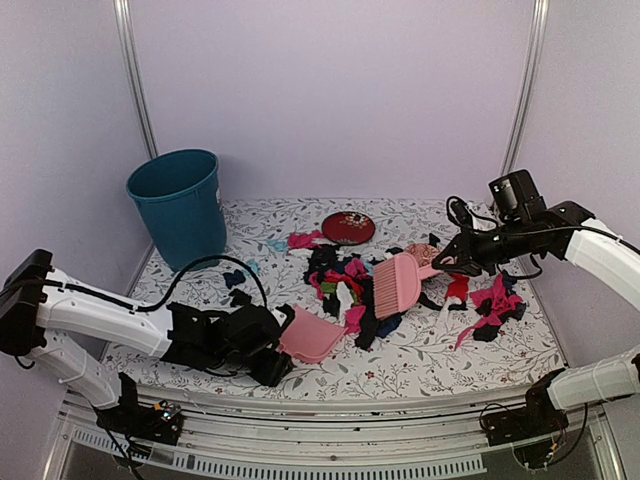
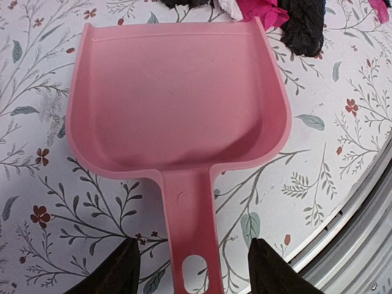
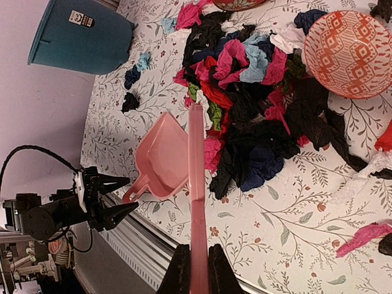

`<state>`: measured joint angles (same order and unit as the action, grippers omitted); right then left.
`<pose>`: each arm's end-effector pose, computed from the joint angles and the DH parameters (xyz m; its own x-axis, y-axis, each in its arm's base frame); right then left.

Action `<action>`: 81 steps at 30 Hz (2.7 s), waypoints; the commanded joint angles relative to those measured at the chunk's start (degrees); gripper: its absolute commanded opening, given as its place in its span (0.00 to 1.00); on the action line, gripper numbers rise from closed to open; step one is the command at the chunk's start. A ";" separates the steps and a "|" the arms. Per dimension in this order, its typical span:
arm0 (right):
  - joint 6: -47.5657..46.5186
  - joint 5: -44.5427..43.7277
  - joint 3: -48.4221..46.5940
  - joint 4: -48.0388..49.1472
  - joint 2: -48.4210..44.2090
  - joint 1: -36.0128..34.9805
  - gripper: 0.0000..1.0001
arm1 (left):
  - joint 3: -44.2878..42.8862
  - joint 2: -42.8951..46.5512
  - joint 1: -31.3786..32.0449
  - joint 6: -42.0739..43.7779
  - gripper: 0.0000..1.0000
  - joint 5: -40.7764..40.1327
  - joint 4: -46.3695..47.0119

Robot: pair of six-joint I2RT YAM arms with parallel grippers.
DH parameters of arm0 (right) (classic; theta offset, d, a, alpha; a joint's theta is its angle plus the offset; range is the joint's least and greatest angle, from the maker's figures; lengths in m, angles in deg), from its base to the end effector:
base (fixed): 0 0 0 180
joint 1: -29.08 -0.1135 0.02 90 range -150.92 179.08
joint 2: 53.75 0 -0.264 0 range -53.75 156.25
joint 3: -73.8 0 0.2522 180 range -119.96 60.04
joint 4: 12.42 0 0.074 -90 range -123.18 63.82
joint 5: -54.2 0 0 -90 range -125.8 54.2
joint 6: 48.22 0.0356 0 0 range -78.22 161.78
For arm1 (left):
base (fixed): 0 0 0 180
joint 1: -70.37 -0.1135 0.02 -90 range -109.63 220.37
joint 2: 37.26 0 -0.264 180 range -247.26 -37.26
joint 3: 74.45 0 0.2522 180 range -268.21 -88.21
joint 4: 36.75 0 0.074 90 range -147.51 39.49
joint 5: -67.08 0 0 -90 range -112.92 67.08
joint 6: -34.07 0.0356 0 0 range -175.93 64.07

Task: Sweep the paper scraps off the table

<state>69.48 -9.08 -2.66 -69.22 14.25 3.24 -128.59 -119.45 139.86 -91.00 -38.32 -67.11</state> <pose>0.2098 0.1194 0.3163 -0.9014 0.0248 -0.4324 -0.2703 0.7478 0.6064 0.1012 -0.2434 0.1642 -0.7351 0.3840 -0.5587 0.5277 0.8415 -0.1158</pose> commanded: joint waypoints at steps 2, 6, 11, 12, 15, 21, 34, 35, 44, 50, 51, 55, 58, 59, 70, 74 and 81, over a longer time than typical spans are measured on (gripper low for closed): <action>0.42 0.27 -3.60 -0.51 1.20 0.00 0.02 | 1.46 -1.41 0.45 1.06 0.60 0.55 4.96; 1.07 0.60 -3.56 -0.26 1.17 -0.02 0.02 | 0.57 -3.81 0.37 0.65 0.57 -0.12 4.25; 1.62 0.25 -2.83 -0.28 0.28 0.00 0.02 | -1.10 -6.42 0.45 0.85 0.50 -0.69 3.65; 1.71 0.18 -2.60 -0.28 0.13 -0.04 0.02 | -1.37 -6.52 0.43 0.81 0.49 -0.95 3.48; 2.15 0.02 -1.45 0.04 -0.83 0.01 0.02 | -1.99 -6.58 0.44 0.79 0.48 -1.74 2.48; 3.21 0.09 0.90 1.22 -2.29 0.01 0.02 | -3.18 -6.37 0.34 0.21 0.48 -2.93 -0.82; 3.15 0.14 2.32 2.54 -2.12 0.00 0.02 | -4.05 -6.10 -0.32 0.29 0.31 -1.78 -4.16; 3.00 0.06 2.04 2.48 -2.03 0.01 0.02 | -4.46 -5.95 -0.26 0.26 0.29 -1.75 -4.71; -5.00 -25.65 -20.49 -20.67 4.98 0.70 0.02 | -7.48 5.52 0.79 2.37 0.25 0.57 -15.18; -8.85 -45.78 -24.84 -29.07 9.76 2.59 0.01 | -9.37 8.25 0.92 5.44 0.23 5.12 -15.35; -9.16 -47.50 -25.06 -29.59 10.63 2.93 0.01 | -10.29 7.55 1.05 6.13 0.23 5.81 -15.39; -10.80 -56.11 -25.49 -30.26 13.63 6.51 0.02 | -15.85 2.41 2.22 12.01 0.23 9.09 -15.21; -10.60 -57.48 -25.62 -30.40 14.56 9.30 0.02 | -19.50 -0.65 2.74 14.98 0.23 10.25 -16.48; -10.34 -57.92 -25.16 -30.15 14.54 10.56 0.02 | -20.63 -1.55 2.90 15.71 0.23 10.36 -17.21; -13.50 -55.05 -19.69 -25.30 17.34 17.23 0.01 | -20.73 -3.45 3.39 19.68 0.23 13.19 -15.86; -15.49 -51.19 -18.40 -23.86 21.06 17.23 0.01 | -19.77 -3.69 3.41 21.00 0.23 13.14 -15.57; -15.69 -43.53 -16.38 -22.35 21.66 15.39 0.01 | -18.04 -3.67 3.46 21.88 0.23 13.40 -15.57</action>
<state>54.53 -57.82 -19.55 -93.46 36.63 20.17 -147.80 -122.84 142.48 -70.67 -25.64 -82.98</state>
